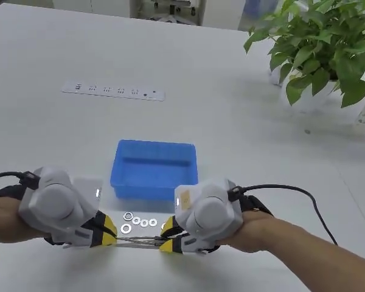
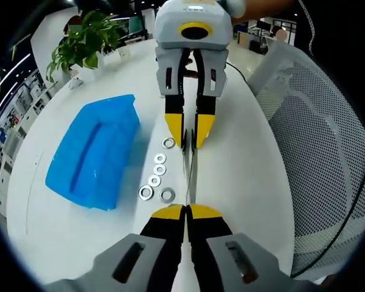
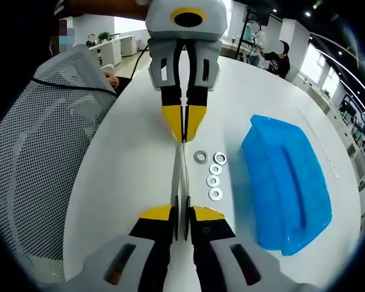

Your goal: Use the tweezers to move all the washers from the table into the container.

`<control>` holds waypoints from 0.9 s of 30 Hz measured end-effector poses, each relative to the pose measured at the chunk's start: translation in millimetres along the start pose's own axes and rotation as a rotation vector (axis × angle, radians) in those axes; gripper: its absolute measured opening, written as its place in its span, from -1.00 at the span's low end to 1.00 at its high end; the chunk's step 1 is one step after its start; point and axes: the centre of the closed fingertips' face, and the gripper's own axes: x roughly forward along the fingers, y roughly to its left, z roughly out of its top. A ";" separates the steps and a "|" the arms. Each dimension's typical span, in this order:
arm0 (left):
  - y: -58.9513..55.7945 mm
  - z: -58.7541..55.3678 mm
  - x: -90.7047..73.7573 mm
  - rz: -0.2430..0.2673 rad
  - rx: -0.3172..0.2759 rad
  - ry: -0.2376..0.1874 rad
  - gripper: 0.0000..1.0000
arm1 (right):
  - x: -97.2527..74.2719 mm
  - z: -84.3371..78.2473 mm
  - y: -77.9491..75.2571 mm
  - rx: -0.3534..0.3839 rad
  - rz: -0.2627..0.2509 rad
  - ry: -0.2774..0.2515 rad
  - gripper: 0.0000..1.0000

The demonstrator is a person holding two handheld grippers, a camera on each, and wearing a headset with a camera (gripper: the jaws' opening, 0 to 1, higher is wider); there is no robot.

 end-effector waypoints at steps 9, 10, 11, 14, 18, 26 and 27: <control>0.7 12.0 -10.4 0.001 0.005 -0.016 -0.90 | 1.2 2.6 0.1 -0.002 -0.001 -0.004 -0.75; 0.7 12.7 -10.9 0.001 0.006 -0.017 -0.90 | 1.3 2.7 0.1 -0.002 -0.001 -0.004 -0.75; 1.0 14.8 -12.5 0.002 0.006 -0.019 -0.90 | 1.4 2.9 0.2 -0.002 -0.001 -0.005 -0.75; 1.3 20.1 -15.8 0.004 0.010 -0.025 -0.90 | 1.5 3.0 0.2 -0.003 -0.002 -0.005 -0.75; 2.2 26.6 -20.1 0.007 0.021 -0.034 -0.90 | 1.2 2.9 0.1 -0.010 -0.005 -0.003 -0.75; 2.1 45.3 -28.1 0.009 0.038 -0.067 -0.90 | -2.6 2.4 -2.1 -0.011 -0.023 -0.001 -0.78; 2.2 47.6 -29.0 0.009 0.040 -0.072 -0.90 | -3.7 2.5 -2.4 -0.005 -0.025 -0.004 -0.79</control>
